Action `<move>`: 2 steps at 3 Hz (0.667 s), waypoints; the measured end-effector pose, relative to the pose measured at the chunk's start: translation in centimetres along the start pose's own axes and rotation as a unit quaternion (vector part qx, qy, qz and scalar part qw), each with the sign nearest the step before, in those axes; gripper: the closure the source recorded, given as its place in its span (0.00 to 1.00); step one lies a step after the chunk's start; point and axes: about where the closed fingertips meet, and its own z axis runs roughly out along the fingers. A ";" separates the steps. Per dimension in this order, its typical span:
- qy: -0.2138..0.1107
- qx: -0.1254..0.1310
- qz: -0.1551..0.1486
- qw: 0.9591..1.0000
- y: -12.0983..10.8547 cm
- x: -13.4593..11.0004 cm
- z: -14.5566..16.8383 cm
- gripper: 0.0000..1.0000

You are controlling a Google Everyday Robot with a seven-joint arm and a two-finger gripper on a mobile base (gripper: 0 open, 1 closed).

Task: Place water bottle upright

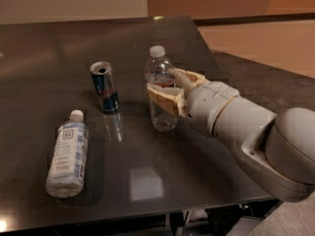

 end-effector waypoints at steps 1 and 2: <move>-0.051 -0.020 -0.040 0.998 0.3 -1.4 0.0 1.00; -0.079 -0.034 -0.052 0.995 0.0 -1.2 -0.1 1.00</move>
Offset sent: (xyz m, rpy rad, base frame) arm 0.0010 -0.0074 0.0075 0.0478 -0.2317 0.1342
